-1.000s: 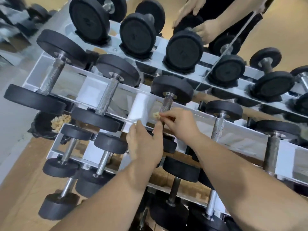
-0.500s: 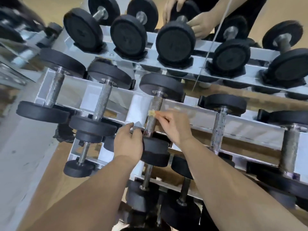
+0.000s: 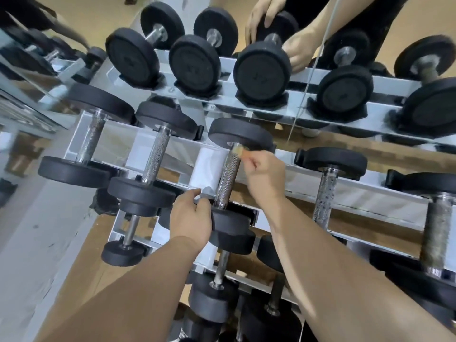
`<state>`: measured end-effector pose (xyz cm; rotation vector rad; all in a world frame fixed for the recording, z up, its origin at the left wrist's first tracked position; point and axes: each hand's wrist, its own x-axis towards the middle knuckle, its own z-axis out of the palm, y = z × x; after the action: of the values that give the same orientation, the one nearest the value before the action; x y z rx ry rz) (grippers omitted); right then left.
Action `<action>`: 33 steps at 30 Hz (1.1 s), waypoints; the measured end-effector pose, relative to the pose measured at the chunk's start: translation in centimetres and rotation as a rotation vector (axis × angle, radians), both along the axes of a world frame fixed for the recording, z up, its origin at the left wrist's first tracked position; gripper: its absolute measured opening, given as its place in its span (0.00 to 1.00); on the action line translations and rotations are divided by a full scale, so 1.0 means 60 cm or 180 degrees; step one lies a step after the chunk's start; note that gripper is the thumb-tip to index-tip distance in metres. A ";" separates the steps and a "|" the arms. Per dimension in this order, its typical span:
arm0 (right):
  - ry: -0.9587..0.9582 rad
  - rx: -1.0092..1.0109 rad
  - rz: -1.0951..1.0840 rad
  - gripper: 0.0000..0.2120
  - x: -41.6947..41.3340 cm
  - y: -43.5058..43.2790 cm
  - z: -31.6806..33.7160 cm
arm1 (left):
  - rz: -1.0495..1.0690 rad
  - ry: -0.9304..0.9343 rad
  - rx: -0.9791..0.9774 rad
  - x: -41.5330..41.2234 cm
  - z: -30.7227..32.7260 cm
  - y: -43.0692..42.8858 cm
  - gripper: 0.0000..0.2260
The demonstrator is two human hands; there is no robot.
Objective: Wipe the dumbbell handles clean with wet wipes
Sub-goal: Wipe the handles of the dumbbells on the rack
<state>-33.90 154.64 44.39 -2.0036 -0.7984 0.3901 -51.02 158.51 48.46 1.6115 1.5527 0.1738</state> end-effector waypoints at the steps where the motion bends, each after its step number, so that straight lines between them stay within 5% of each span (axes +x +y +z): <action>1: 0.0014 -0.0176 -0.0194 0.12 0.002 0.006 -0.001 | 0.0000 -0.0018 -0.0042 -0.001 -0.002 0.001 0.30; 5: 0.0307 -0.0422 0.0060 0.21 -0.039 -0.024 0.000 | -0.0141 0.0035 0.0068 -0.002 -0.003 0.005 0.18; 8: 0.0363 -0.0727 0.0498 0.12 -0.062 -0.067 0.008 | -0.0356 0.0116 -0.0008 -0.002 0.000 0.009 0.23; 15: -0.0115 -0.0502 0.0459 0.08 -0.144 -0.061 0.110 | -0.1356 0.0177 0.0248 -0.087 0.050 0.009 0.30; 25: 0.0019 -0.0047 -0.0184 0.11 -0.333 0.018 0.179 | -0.1302 -0.0054 0.0936 -0.327 0.115 0.133 0.23; 33: 0.0403 -0.0341 0.0070 0.09 -0.317 0.069 0.158 | -0.0883 -0.0137 0.0844 -0.275 0.106 0.206 0.22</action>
<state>-52.94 158.81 53.88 -2.0477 -0.7341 0.5775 -67.54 170.87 54.83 1.9989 1.2974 0.2694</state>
